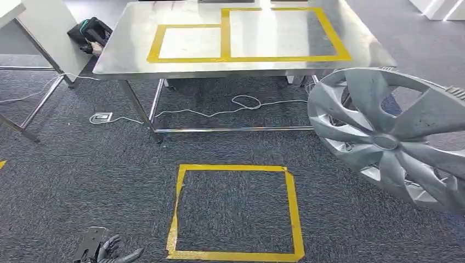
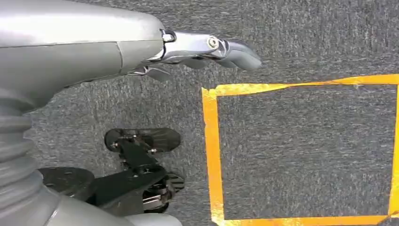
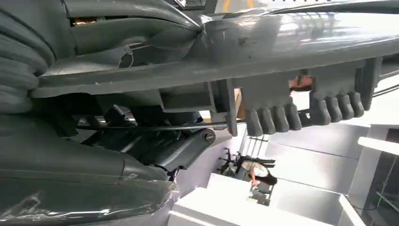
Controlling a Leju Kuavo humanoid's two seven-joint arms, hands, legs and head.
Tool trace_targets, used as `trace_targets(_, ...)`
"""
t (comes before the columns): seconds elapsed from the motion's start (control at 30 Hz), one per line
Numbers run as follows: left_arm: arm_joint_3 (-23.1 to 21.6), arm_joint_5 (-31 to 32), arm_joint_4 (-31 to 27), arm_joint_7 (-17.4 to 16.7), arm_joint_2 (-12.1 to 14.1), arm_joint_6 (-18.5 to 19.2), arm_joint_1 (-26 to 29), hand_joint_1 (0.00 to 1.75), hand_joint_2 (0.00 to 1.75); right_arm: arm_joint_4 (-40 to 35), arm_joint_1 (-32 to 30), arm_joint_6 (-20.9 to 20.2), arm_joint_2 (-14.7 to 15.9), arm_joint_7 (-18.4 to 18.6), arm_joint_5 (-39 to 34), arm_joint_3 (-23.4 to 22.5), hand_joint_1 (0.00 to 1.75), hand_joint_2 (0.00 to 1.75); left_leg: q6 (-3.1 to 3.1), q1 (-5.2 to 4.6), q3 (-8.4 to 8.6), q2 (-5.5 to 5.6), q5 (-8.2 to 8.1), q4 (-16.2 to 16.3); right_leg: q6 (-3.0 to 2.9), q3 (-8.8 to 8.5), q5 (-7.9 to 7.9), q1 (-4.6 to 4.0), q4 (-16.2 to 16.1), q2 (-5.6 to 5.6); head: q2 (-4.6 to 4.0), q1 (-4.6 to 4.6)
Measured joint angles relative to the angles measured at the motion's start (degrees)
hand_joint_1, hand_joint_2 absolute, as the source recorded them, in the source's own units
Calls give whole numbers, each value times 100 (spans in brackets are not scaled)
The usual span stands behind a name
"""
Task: Take the parts from the cabinet and place them on the table.
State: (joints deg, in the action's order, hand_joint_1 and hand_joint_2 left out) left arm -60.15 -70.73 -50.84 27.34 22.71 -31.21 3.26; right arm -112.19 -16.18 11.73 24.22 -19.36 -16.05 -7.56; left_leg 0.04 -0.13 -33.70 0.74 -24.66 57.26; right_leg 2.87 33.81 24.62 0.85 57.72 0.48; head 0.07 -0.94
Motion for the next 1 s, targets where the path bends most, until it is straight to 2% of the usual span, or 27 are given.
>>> trace_targets(0.07,-4,66,0,0,2,50,1,0,175,0,13,316,67,-79,396,-11,175,175,44,-28,-7,0,-22,7,42,0,-1,31,-8,0,0,-2)
trace_targets(0.13,-13,118,0,0,4,90,7,0,175,0,138,499,344,16,747,-147,175,175,71,-66,-5,0,-21,7,79,2,-3,66,-8,3,0,-7)
trace_targets(0.17,-13,125,2,0,4,107,7,0,175,0,221,426,494,85,790,-328,175,175,90,-77,-6,0,-25,7,91,2,-6,77,-11,3,0,-4)
trace_targets(0.23,-13,129,4,2,4,129,8,0,175,0,346,217,572,140,840,-603,175,175,125,-87,-9,0,-33,-1,127,-16,-13,87,-67,3,0,-2)
trace_targets(0.3,-13,131,4,0,4,129,8,0,175,2,396,169,612,149,914,-725,175,175,218,-73,13,7,-126,-77,203,-42,-87,78,25,2,0,4)
trace_targets(0.33,-13,138,4,2,4,129,17,0,175,4,416,165,634,155,954,-765,175,175,270,-52,85,2,-46,-84,206,-16,-33,90,65,-10,0,4)
trace_targets(0.37,-13,136,7,2,2,140,21,0,175,4,416,169,647,153,989,-811,175,175,275,-52,133,-8,-28,-82,195,46,117,90,226,-18,0,11)
trace_targets(0.4,-11,125,7,4,0,151,18,0,175,4,426,171,658,140,1000,-839,175,175,278,-53,148,-8,-30,-80,178,189,336,81,558,-14,0,31)
trace_targets(0.47,-9,120,9,9,-4,155,20,0,175,4,440,180,662,118,1010,-861,175,175,280,-58,146,-8,-40,-75,191,654,758,70,1467,-12,0,26)
trace_targets(0.5,-9,120,9,9,-9,155,27,0,175,4,429,180,662,118,1010,-861,175,175,280,-57,151,-8,-55,-74,192,831,862,72,1773,-13,0,20)
trace_targets(0.53,-9,122,9,9,-13,157,30,0,175,7,416,180,664,118,1017,-861,175,175,260,-51,166,-6,-85,-73,181,874,802,75,1775,-15,0,26)
trace_targets(0.57,-11,131,9,11,-18,164,34,0,175,7,414,184,669,118,1024,-861,175,175,236,-37,188,0,-137,-73,177,787,610,80,1526,-16,0,24)
trace_targets(0.63,-13,162,9,15,-28,184,39,0,175,7,425,191,671,114,1026,-868,175,175,178,-1,291,11,-256,-64,217,322,42,102,536,-22,0,24)
trace_targets(0.67,-13,179,11,17,-24,192,40,0,175,7,429,197,673,109,1026,-883,175,175,115,-4,334,9,-306,-59,262,125,-36,125,163,-16,0,33)
trace_targets(0.7,-15,181,15,17,-13,197,30,0,175,15,448,202,671,105,1026,-874,175,175,69,-16,362,11,-344,-31,163,104,282,90,93,0,0,50)
trace_targets(0.73,-13,179,15,17,-2,206,29,0,175,15,451,204,671,105,1026,-876,175,175,39,-27,357,5,-384,-77,90,34,257,81,107,-14,0,41)
trace_targets(0.8,-11,170,15,13,-7,221,40,0,175,15,435,217,671,100,1026,-879,175,175,-36,-26,456,-2,-367,-79,-1,-3,203,82,113,9,0,35)
trace_targets(0.83,-9,162,15,7,0,225,37,0,175,17,418,217,671,100,1032,-879,175,175,-53,-22,469,2,-354,-47,-32,-71,127,101,128,3,0,35)
trace_targets(0.87,-7,160,15,7,-2,227,28,0,175,15,411,217,673,98,1037,-879,175,175,-86,-13,356,-6,-286,195,-58,-123,145,101,107,-2,0,42)
trace_targets(0.9,-7,160,15,9,-2,240,10,0,175,15,420,219,675,96,1037,-883,175,175,-125,-11,66,-11,-216,638,-91,-153,168,101,85,-3,0,2)
trace_targets(0.93,-7,155,15,9,-7,240,0,0,175,15,422,221,675,87,1037,-885,175,175,-150,-4,-275,-12,-315,1103,-104,-177,190,101,68,-3,0,15)
trace_targets(0.97,-7,155,17,9,-7,240,8,0,175,15,421,221,675,87,1039,-885,175,175,-159,-3,-578,-13,-567,1468,-113,-217,229,97,47,-2,0,11)
trace_targets(1.0,-9,155,17,9,-9,240,25,0,175,17,419,224,675,87,1041,-885,175,175,-160,-6,-797,-13,-828,1665,-117,-263,270,93,38,2,0,11)
